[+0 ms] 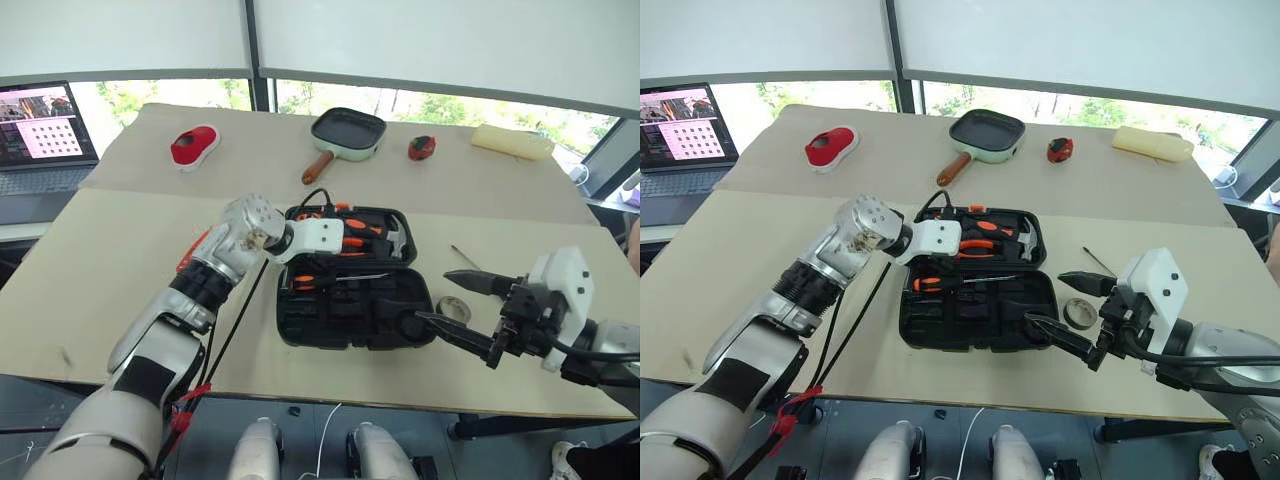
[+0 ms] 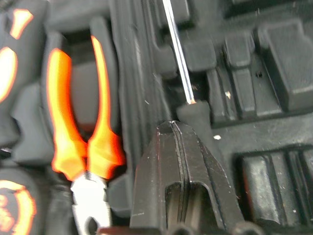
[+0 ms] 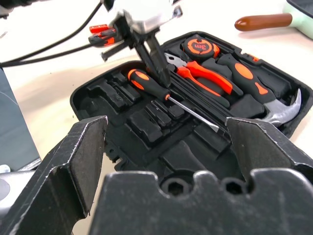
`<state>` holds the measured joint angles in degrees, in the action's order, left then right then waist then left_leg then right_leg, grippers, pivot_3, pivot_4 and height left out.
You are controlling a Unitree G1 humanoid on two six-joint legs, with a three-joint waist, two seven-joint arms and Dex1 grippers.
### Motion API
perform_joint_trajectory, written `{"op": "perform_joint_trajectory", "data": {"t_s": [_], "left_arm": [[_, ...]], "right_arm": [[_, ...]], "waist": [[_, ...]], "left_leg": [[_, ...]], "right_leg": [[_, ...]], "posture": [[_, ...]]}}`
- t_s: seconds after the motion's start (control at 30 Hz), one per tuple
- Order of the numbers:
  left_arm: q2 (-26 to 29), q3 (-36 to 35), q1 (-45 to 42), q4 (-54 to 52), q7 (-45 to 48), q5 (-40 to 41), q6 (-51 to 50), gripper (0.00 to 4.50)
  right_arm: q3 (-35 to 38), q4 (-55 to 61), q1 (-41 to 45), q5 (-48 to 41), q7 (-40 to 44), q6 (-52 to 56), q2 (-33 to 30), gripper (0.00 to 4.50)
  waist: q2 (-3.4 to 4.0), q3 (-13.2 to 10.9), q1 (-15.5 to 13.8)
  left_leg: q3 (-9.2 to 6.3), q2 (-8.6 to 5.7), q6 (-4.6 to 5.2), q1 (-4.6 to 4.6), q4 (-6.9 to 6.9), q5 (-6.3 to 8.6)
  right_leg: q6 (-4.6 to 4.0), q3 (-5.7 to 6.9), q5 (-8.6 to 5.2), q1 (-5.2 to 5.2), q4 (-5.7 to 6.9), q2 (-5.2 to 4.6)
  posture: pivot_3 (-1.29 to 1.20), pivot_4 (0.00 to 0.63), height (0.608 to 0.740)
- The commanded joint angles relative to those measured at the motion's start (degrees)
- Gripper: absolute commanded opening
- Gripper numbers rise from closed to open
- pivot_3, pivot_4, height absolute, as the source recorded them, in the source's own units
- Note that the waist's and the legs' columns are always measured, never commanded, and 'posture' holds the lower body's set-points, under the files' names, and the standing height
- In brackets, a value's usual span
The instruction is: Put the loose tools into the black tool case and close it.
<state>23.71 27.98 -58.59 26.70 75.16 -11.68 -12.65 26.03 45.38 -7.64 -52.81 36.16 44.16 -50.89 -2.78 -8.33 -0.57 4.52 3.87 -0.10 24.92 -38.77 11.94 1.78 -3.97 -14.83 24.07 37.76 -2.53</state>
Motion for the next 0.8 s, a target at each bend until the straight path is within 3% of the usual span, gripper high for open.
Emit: {"op": "perform_joint_trajectory", "data": {"t_s": [0.03,0.8], "left_arm": [[-0.02,-0.06,-0.08,-2.67,0.46,0.21,0.9,0.02],[-1.38,4.87,4.35,1.45,-1.95,-6.24,9.41,0.02]], "right_arm": [[1.02,0.58,-0.15,0.5,0.03,-1.81,0.6,4.5],[0.32,0.93,-1.49,2.57,-0.05,-2.02,1.08,4.5]], "waist": [[0.01,0.0,0.06],[0.09,0.07,-0.19]], "left_leg": [[-0.01,0.0,0.0,0.04,0.0,0.0],[-0.02,-0.01,0.0,-0.11,-0.02,0.0]], "right_leg": [[0.0,0.0,0.0,0.04,0.0,0.01],[0.01,0.01,-0.01,-0.17,-0.02,0.0]], "posture": [[0.0,0.15,0.74],[0.0,0.15,0.74]]}}
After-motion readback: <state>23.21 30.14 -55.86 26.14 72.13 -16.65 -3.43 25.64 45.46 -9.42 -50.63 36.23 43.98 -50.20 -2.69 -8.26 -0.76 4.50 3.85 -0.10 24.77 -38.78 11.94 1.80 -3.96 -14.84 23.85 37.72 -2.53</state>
